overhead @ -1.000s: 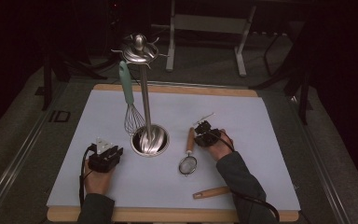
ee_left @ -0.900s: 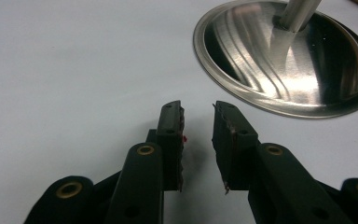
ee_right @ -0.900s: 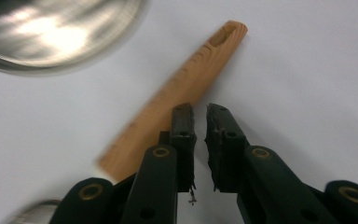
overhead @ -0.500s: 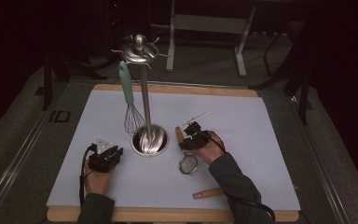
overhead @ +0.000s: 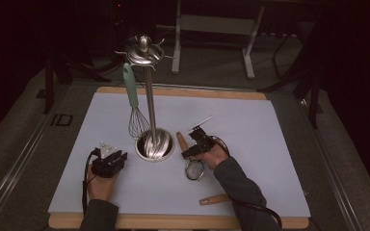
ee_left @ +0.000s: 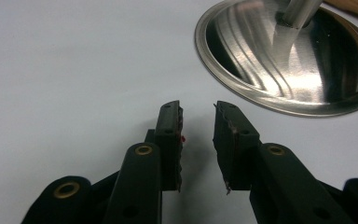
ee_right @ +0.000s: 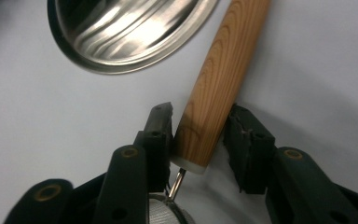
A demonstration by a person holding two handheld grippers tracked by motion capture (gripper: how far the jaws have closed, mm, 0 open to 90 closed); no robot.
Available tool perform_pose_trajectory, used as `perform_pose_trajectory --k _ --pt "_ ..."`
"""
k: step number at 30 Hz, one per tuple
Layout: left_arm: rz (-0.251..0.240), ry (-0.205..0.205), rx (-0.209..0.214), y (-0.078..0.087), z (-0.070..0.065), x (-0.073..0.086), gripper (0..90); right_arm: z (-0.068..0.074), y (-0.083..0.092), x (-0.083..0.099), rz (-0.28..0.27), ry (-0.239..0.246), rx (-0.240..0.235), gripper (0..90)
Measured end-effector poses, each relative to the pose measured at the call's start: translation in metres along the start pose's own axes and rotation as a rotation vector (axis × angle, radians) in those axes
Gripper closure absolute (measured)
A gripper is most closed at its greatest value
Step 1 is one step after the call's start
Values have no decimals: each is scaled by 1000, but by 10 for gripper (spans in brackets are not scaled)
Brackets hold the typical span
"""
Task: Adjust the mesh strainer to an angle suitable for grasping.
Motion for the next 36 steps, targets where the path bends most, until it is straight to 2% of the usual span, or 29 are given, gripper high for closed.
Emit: perform_pose_trajectory --k 4,5,7,10,18,21,23,26,36 --pt "-1 -1 0 0 0 0 719 5 0 -2 16 23 12 670" --pt "1 -3 0 0 0 0 718 8 3 -3 7 37 21 708" --pt "1 -3 0 0 0 0 719 10 7 -3 1 51 51 714" --pt "1 -3 -2 0 0 0 719 12 13 -4 -15 69 61 714" --pt "0 -4 -3 -1 -1 0 719 18 32 -7 -72 83 50 714" --pt "0 -5 -4 -1 -1 0 719 23 43 -8 -98 108 53 714" --pt "0 -4 -4 -1 -1 0 719 25 45 -9 -101 111 52 714" --pt "0 -2 -3 -1 -1 0 716 30 51 -10 -102 145 67 714" --pt "1 -3 -5 -1 0 0 713 31 58 -12 -110 158 68 714"
Point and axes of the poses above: each handheld gripper's, and its own axes: y roughly backward along the jaws, x roughly out of its underside, z roughly to its left, the point moved 4 cm from there along -y, roughly forward along the jaws, and after that the axes turned 4 degrees about y, right-handed, at the moved point
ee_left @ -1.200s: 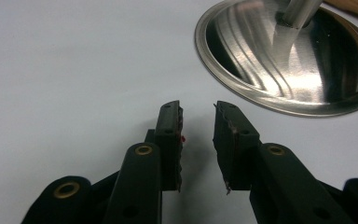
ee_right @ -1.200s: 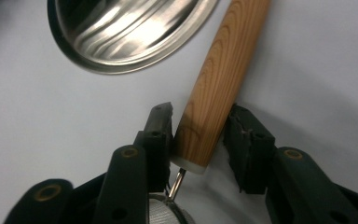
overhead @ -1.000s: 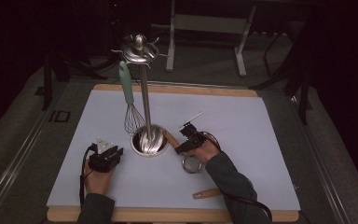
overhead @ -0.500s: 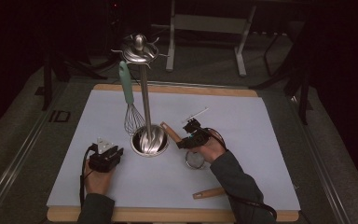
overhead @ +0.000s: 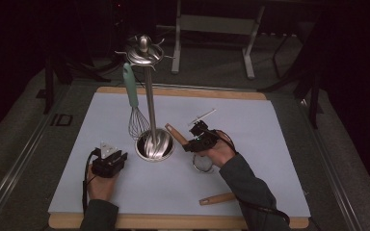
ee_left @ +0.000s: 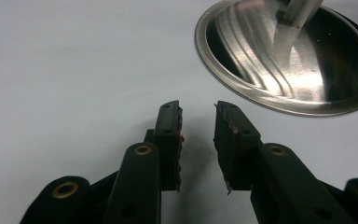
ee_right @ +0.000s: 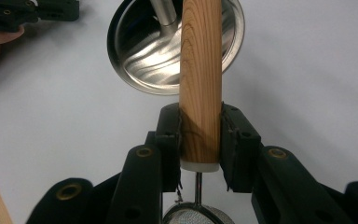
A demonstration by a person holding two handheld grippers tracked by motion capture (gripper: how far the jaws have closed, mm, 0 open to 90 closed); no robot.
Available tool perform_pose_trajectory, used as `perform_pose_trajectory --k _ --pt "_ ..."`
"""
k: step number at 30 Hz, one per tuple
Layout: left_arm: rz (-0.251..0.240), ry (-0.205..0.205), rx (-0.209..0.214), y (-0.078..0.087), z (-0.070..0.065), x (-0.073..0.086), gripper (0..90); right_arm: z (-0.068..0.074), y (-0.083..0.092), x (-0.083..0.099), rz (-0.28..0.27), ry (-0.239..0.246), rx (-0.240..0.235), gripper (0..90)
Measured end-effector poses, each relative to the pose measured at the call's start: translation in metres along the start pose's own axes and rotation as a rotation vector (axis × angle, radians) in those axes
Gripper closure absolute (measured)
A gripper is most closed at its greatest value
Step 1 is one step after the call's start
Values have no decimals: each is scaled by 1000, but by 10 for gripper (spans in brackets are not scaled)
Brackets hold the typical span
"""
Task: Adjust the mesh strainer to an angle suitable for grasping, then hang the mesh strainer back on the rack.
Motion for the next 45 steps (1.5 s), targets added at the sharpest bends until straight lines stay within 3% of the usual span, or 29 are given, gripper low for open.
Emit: perform_pose_trajectory --k 18,33,45 --pt "0 -4 -2 0 -1 0 711 8 14 -9 -32 49 -3 714" --pt "-1 -4 -3 0 -1 0 709 16 34 -15 -113 70 -18 714" --pt "-6 -3 -5 0 0 0 703 24 60 -26 -228 160 -34 714"
Point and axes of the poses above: each handheld gripper's, and its own axes: y roughly backward along the jaws, x roughly out of its underside, z roughly to its left, the point moved 4 cm from there along -y, roughly forward along the jaws, and after that the axes turned 4 degrees about y, right-handed, at the moved point
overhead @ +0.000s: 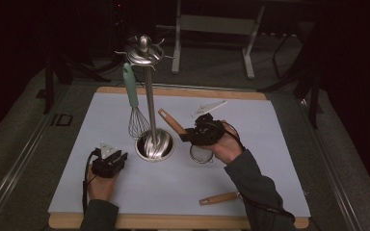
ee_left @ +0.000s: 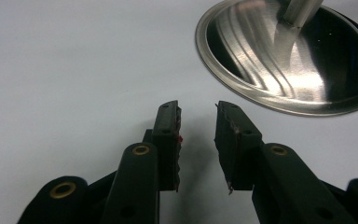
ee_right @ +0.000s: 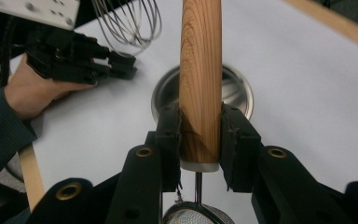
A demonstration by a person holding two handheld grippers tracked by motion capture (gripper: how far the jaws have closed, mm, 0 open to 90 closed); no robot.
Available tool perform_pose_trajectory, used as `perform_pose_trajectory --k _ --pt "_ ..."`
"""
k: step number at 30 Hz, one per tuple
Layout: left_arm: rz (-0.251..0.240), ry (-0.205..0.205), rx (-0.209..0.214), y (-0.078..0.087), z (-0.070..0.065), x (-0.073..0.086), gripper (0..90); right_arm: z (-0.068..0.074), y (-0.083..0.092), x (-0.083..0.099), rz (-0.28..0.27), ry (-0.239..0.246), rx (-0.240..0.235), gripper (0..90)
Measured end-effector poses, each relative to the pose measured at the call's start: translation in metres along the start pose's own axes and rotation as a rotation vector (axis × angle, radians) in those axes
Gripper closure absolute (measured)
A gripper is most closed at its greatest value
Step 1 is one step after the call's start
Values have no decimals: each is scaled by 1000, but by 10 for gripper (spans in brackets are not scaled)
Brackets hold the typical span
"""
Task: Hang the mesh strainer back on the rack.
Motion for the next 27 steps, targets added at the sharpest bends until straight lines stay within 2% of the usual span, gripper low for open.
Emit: perform_pose_trajectory --k 6,20,27 --pt "1 1 0 0 0 0 701 4 10 -6 -53 37 -1 714" --pt "2 1 0 0 0 0 698 7 28 -18 -209 46 -26 713" --pt "2 1 0 0 0 0 698 7 40 -24 -258 52 -17 713"
Point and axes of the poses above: each handheld gripper's, and its own axes: y roughly backward along the jaws, x roughly out of its underside, z roughly to its left, the point moved 4 cm from there along -y, roughly forward along the jaws, and after that the axes turned 4 degrees about y, right-handed, at the moved point
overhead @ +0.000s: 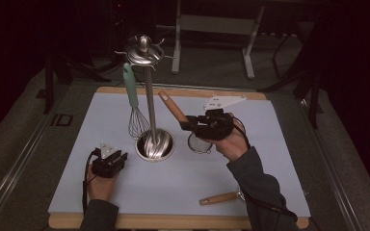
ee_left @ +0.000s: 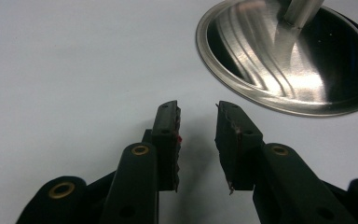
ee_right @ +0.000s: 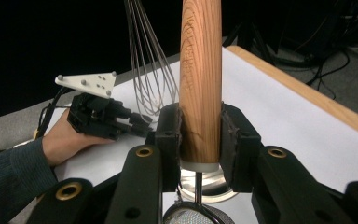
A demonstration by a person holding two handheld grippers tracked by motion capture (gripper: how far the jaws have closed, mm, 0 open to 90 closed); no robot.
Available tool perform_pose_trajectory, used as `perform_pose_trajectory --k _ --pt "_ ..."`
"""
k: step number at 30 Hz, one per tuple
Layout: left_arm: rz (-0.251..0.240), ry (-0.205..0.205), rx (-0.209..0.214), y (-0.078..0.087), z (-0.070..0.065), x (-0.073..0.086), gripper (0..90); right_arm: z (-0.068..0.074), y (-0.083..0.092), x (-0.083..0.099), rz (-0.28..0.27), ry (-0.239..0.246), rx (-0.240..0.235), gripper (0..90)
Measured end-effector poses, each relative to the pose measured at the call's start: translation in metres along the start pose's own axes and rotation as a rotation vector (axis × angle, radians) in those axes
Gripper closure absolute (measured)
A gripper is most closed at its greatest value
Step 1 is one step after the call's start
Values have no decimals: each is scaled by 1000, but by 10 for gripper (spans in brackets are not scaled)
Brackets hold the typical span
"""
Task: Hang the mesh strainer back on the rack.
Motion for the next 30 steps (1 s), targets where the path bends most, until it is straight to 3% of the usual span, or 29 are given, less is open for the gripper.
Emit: perform_pose_trajectory --k 8,16,30 --pt "0 0 0 0 0 0 698 5 9 -10 -66 32 11 714" --pt "0 0 0 0 0 0 698 7 18 -23 -94 56 29 714" --pt "1 1 -1 0 0 0 698 17 44 -49 -195 87 32 714"
Point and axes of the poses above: each handheld gripper's, and its own axes: y roughly backward along the jaws, x roughly out of its underside, z roughly to its left, the point moved 4 cm from there along -y, roughly forward along the jaws, and after that the axes turned 4 degrees about y, right-handed, at the moved point
